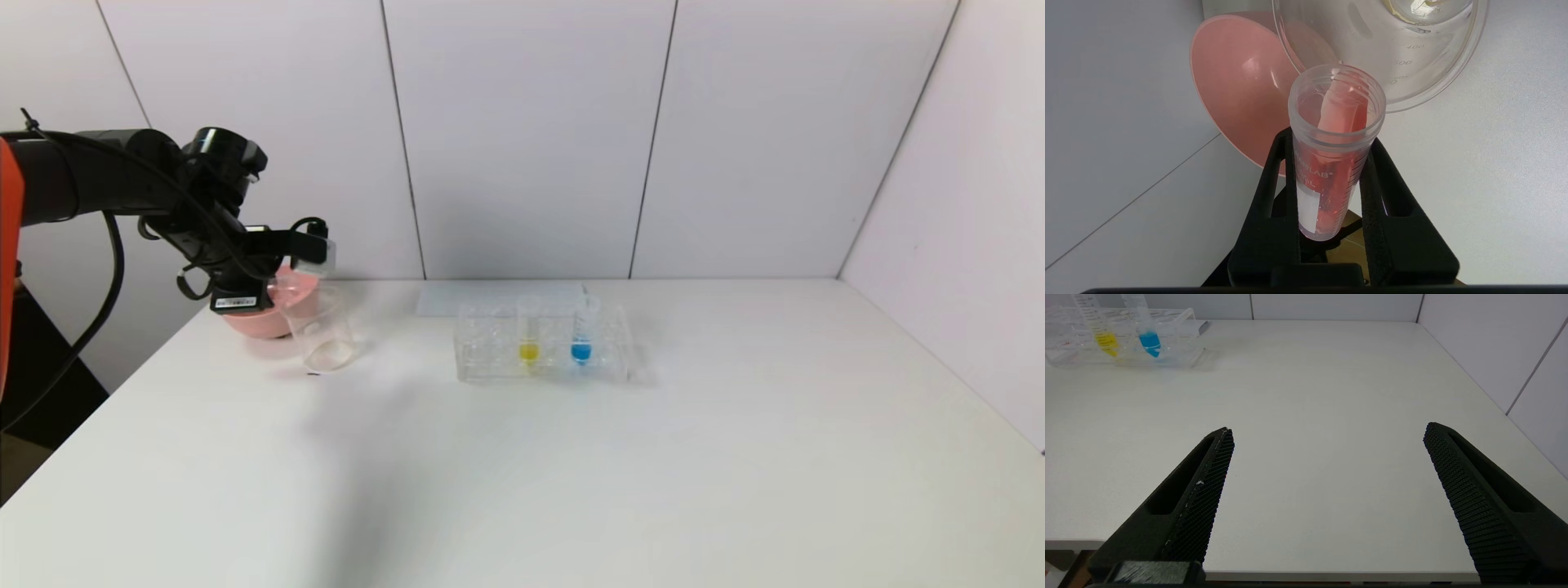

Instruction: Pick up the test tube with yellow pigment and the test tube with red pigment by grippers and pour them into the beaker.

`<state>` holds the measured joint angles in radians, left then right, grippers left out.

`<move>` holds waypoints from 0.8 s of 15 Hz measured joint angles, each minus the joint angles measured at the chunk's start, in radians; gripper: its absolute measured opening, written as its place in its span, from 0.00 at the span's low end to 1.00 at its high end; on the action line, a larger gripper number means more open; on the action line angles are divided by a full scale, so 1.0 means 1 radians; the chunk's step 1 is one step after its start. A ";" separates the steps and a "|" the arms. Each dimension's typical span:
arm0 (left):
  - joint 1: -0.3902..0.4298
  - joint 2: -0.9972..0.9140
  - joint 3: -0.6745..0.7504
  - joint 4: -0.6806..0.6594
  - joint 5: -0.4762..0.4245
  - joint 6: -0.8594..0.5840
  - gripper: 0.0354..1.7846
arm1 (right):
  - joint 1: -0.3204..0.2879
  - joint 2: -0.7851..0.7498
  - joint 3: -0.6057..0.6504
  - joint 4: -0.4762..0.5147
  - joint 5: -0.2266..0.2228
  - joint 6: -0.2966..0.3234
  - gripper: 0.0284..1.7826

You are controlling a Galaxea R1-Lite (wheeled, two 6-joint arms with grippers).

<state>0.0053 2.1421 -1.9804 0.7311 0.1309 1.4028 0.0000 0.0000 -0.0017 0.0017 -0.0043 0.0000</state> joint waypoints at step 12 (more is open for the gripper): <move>-0.023 0.009 -0.001 0.006 0.043 -0.002 0.23 | 0.000 0.000 0.000 0.000 0.000 0.000 0.95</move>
<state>-0.0181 2.1513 -1.9811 0.7374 0.1740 1.4004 0.0000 0.0000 -0.0017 0.0017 -0.0043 0.0000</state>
